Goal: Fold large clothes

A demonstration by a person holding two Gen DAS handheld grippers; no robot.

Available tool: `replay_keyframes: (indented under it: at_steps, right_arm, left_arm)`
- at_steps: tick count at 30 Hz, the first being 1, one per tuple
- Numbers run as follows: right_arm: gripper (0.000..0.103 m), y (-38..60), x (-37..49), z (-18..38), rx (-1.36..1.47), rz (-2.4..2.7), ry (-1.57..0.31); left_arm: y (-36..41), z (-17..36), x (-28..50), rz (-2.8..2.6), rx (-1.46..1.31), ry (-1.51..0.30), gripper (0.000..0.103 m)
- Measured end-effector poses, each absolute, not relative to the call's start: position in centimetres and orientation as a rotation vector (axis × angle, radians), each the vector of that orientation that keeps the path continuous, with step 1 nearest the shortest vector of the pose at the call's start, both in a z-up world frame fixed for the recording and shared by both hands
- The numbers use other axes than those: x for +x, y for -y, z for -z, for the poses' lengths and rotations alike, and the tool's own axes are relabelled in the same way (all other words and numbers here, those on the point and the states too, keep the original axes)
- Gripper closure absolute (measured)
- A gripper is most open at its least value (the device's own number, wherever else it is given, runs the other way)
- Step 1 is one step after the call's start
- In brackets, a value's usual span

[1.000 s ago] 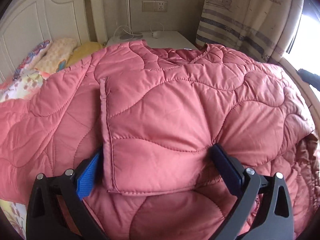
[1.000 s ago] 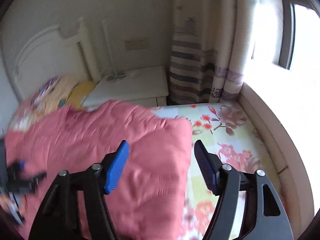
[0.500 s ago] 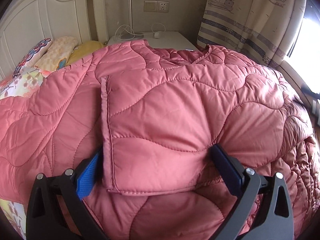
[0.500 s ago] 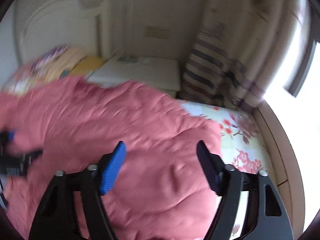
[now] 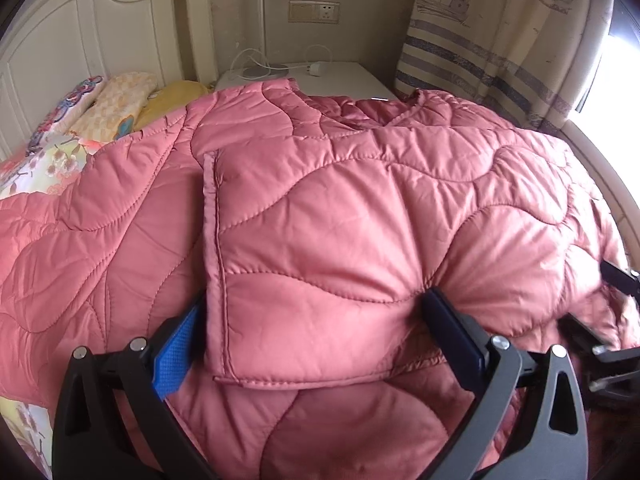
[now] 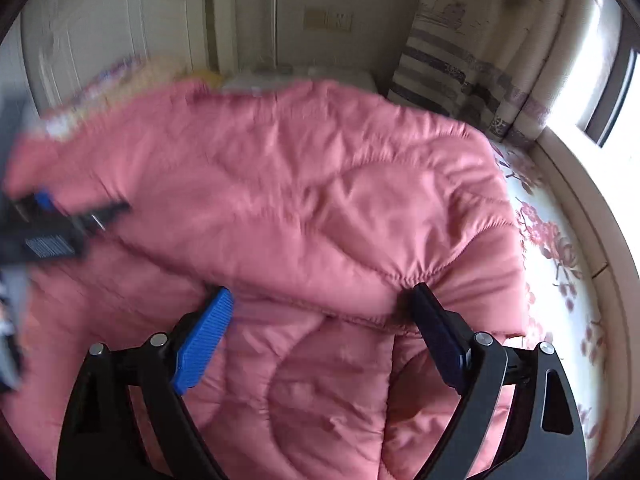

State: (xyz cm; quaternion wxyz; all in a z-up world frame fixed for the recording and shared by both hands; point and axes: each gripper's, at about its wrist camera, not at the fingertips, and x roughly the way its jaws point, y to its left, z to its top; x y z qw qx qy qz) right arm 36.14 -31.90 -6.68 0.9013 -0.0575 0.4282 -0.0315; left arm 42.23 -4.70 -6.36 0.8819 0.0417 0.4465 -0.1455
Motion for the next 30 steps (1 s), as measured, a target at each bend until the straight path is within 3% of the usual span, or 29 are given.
replay_keyframes:
  at_steps: [4,8,10,14,15,17,20,22,23,30]
  right_arm:
    - [0.011,32.1,35.9,6.7,-0.111,0.078,-0.888]
    - [0.011,32.2,36.0,6.9,-0.113,0.081,-0.888]
    - [0.011,32.2,36.0,6.8,-0.114,0.080,-0.887]
    - [0.011,32.2,36.0,6.8,-0.115,0.080,-0.888]
    - [0.011,32.2,35.9,6.8,-0.115,0.080,-0.888]
    - [0.011,32.2,35.9,6.7,-0.113,0.079,-0.888]
    - [0.011,32.4,35.9,6.8,-0.113,0.079,-0.888]
    - [0.011,32.5,35.8,6.8,-0.112,0.079,-0.888]
    - [0.011,32.6,35.8,6.8,-0.111,0.078,-0.888]
    - [0.009,32.2,35.8,6.8,-0.106,0.071,-0.887]
  left_arm:
    - [-2.1,3.3,38.1,0.312,-0.097,-0.819,0.002]
    - [-16.2,1.3,33.1,0.142,-0.387,-0.628,0.002]
    - [-23.4,1.4,31.6,0.033,-0.547,-0.576,0.011]
    - [-36.6,4.2,29.1,-0.180,-0.936,-0.541,0.039]
    - [-38.4,4.7,28.8,-0.188,-0.990,-0.527,0.054]
    - [-41.7,5.5,28.8,-0.208,-1.072,-0.496,0.061]
    - [-43.8,5.8,29.4,-0.229,-1.145,-0.458,0.066]
    - [-43.9,5.7,30.4,-0.243,-1.146,-0.481,0.089]
    - [-43.6,5.4,30.9,-0.241,-1.136,-0.487,0.095]
    - [-31.7,-5.2,31.4,-0.087,-0.810,-0.291,0.096]
